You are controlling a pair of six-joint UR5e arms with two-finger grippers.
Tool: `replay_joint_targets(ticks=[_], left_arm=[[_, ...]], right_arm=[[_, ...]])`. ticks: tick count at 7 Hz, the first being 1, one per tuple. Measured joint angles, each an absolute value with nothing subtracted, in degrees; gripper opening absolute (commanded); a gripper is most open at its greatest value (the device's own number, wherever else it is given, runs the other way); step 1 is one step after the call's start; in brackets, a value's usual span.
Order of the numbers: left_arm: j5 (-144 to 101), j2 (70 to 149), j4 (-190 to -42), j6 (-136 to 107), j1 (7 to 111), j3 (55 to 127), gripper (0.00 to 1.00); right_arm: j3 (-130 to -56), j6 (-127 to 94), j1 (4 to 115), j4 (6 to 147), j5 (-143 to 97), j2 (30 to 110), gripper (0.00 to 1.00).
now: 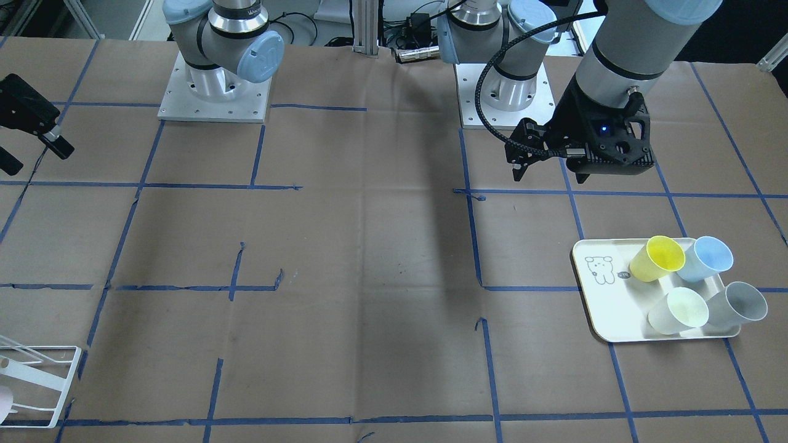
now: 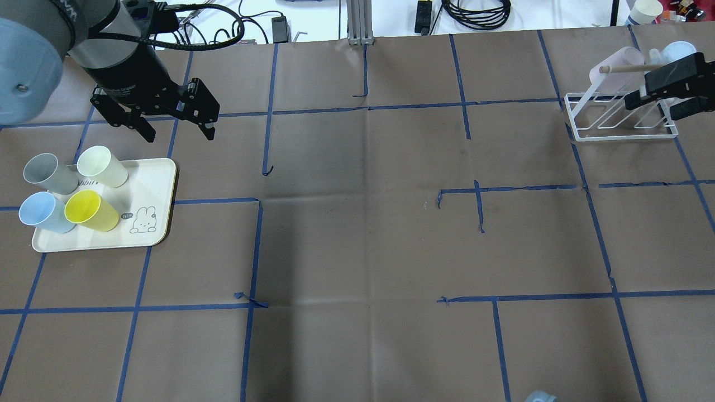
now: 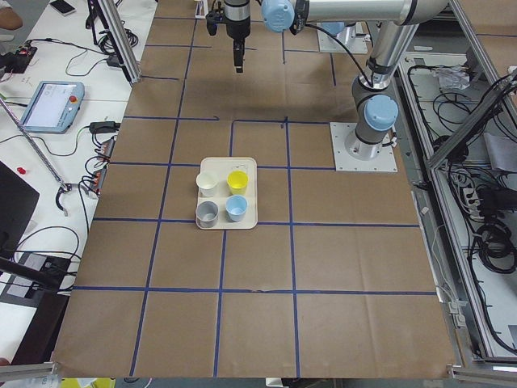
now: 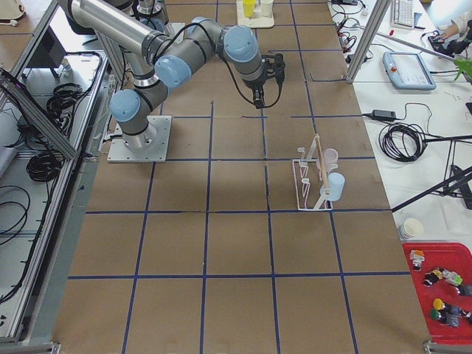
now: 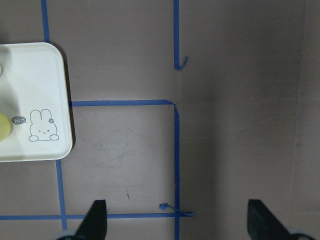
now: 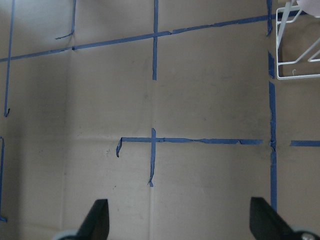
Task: Transfer IKEA cup to right arm and place on rack
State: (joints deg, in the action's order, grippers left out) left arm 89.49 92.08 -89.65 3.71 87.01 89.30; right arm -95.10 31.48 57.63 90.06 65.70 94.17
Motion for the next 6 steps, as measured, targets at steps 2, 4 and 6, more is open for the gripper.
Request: replay_joint_targets(ticks=[2, 4, 6], left_arm=[[89.70, 92.04, -89.65, 2.73, 87.01, 89.30, 0.99], [89.81, 91.91, -89.61, 1.45, 87.01, 89.30, 0.99], [89.77, 91.94, -89.64, 1.18, 87.01, 89.30, 0.99]], right_arm=[[-87.16, 28.51, 63.18, 87.40, 72.66, 89.27, 1.00], [-84.01, 21.71, 72.66, 87.28, 79.66, 87.67, 1.00], [-83.70, 14.22, 81.61, 87.21, 82.17, 87.79, 1.00]])
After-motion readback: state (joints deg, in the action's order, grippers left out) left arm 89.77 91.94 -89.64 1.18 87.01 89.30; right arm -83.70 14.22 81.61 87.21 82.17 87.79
